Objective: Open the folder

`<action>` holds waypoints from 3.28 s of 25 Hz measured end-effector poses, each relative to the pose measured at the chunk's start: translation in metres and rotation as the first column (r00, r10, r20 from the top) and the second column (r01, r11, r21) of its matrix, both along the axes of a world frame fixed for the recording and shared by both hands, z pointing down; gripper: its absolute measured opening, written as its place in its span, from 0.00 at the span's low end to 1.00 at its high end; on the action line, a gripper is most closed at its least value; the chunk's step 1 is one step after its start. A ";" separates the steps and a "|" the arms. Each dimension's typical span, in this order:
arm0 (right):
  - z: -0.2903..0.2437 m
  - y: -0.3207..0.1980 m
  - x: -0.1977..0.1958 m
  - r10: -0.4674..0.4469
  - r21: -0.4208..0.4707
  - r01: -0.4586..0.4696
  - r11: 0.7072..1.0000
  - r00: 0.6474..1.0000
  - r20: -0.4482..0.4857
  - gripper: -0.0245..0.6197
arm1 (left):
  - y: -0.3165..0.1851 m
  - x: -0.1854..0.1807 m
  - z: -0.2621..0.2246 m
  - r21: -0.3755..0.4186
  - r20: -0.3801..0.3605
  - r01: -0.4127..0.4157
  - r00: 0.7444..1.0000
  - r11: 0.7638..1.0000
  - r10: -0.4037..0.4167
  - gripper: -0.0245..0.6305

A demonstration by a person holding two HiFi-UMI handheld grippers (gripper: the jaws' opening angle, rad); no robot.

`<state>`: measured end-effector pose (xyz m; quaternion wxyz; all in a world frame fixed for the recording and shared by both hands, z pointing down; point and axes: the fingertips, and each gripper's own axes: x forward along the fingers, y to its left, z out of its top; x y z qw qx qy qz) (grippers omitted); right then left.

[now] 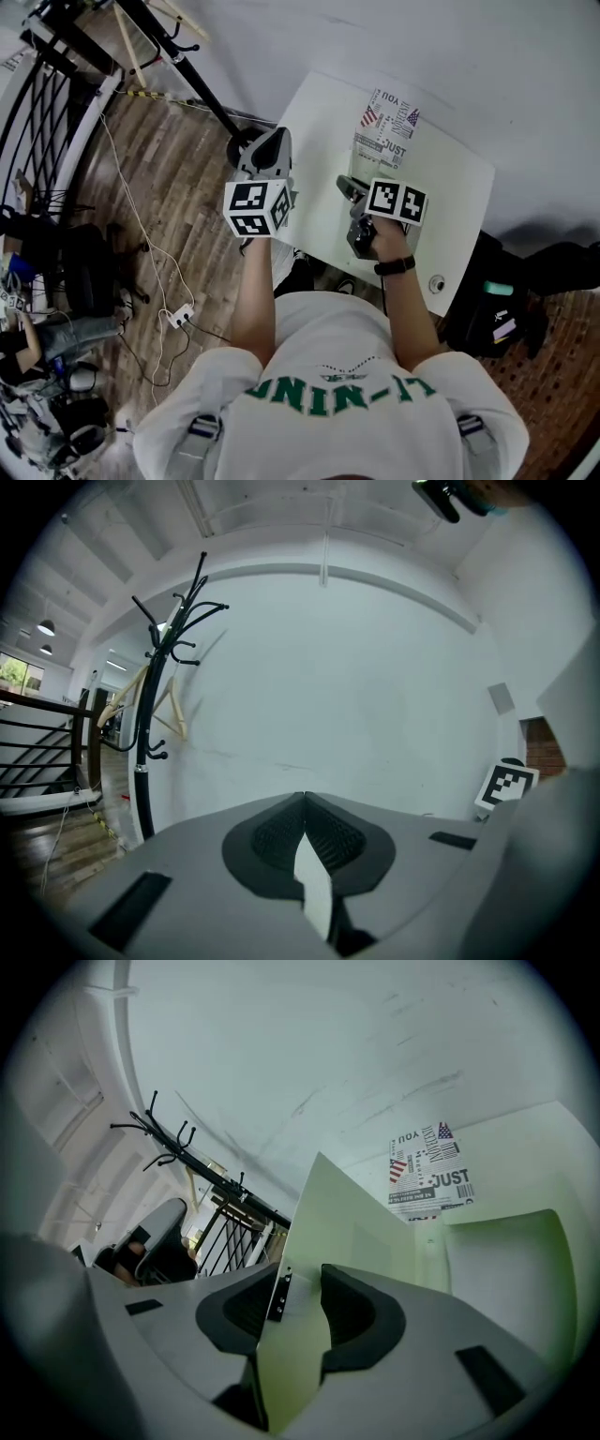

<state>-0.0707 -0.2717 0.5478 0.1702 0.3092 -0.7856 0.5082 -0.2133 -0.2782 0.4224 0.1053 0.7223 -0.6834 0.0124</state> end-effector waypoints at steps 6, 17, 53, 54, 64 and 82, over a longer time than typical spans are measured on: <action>0.021 0.000 -0.052 -0.045 -0.022 0.044 0.999 0.999 -0.022 0.29 | 0.006 -0.048 0.010 -0.020 -0.006 0.057 0.998 0.998 -0.057 0.06; 0.093 0.013 -0.146 -0.177 -0.009 0.179 0.984 0.963 -0.202 0.38 | 0.011 -0.117 0.043 -0.061 -0.023 0.135 0.990 0.989 -0.137 0.06; 0.193 0.010 -0.165 -0.323 0.042 0.376 0.926 0.843 -0.430 0.06 | 0.009 -0.149 0.086 -0.129 -0.065 0.188 0.978 0.974 -0.198 0.06; 0.184 0.007 -0.164 -0.315 0.050 0.364 0.930 0.858 -0.405 0.06 | 0.008 -0.147 0.082 -0.123 -0.061 0.187 0.979 0.975 -0.196 0.06; 0.087 -0.012 -0.116 -0.187 0.219 0.249 0.943 0.944 -0.270 0.06 | -0.007 -0.087 0.029 -0.048 -0.024 0.097 0.995 0.994 -0.099 0.06; -0.048 -0.059 0.152 0.325 0.599 -0.126 0.791 0.915 -0.237 0.06 | -0.038 0.135 -0.010 0.002 0.032 -0.244 0.969 0.970 0.244 0.06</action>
